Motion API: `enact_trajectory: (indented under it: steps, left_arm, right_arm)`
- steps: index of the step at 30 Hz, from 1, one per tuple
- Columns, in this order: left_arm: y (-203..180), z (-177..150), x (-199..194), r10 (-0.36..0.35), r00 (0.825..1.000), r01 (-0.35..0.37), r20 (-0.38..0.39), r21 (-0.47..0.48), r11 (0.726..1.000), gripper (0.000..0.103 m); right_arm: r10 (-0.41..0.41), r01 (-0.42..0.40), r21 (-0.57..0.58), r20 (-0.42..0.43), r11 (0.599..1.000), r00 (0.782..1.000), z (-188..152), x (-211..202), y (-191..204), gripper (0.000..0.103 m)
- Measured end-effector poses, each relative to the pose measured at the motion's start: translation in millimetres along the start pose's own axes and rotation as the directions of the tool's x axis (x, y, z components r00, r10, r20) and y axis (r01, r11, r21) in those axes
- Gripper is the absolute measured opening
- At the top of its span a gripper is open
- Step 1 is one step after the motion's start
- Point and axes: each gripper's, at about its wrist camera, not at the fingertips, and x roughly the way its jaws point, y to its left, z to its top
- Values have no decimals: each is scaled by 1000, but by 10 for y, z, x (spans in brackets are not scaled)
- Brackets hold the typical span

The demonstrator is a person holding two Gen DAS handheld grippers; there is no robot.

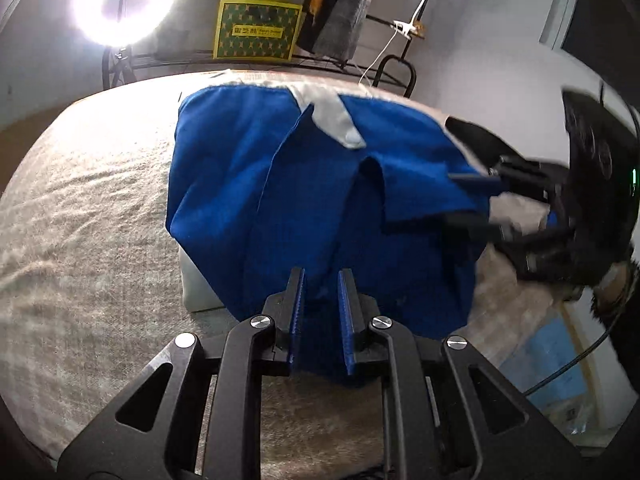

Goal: Fold large clothes

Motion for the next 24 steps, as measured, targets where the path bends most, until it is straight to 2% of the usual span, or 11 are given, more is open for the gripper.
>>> enact_trajectory:
  steps: [2, 4, 6, 9, 10, 12, 16, 19, 21, 22, 24]
  left_arm:
    - [19, -30, 27, -2, 1000, 2, -4, -5, 1000, 14]
    - [36, -60, 36, -1, 1000, 1, -5, -6, 1000, 14]
    - [37, -91, 40, 5, 1000, -5, -11, 4, 1000, 14]
    - [25, -134, 18, 7, 1000, -7, -13, 13, 1000, 14]
    - [2, -136, 9, 8, 1000, -8, -12, 14, 1000, 14]
    - [-14, -141, -16, 4, 1000, -4, -7, 12, 1000, 14]
    - [-36, -172, -106, 6, 1000, -6, 10, 7, 1000, 18]
    - [-25, -151, -203, -53, 998, 55, 38, -43, 998, 18]
    - [-74, -117, -221, -149, 987, 154, 56, -92, 984, 20]
    - [-103, -96, -216, -175, 982, 181, 63, -101, 978, 23]
    - [-227, -46, -140, -231, 970, 239, 76, -106, 965, 24]
  right_arm:
    - [51, -50, 69, -5, 996, 999, 55, 55, -130, 25]
    - [151, -150, 196, 14, 969, 988, 50, 100, -340, 18]
    - [255, -264, 356, 71, 897, 964, 17, 142, -627, 17]
    - [377, -415, 533, 185, 738, 907, -129, 208, -1035, 18]
    - [363, -405, 556, 191, 726, 912, -164, 215, -1106, 18]
    - [271, -306, 573, 148, 760, 951, -225, 184, -1190, 20]
    - [161, -172, 515, 67, 840, 985, -225, 123, -1085, 20]
    - [109, -132, 425, 78, 895, 991, -162, -29, -901, 20]
    - [137, -177, 395, 127, 902, 982, -102, -120, -823, 29]
    - [138, -180, 387, 135, 904, 981, -51, -132, -813, 40]
    - [143, -184, 379, 134, 907, 981, 57, -86, -814, 44]
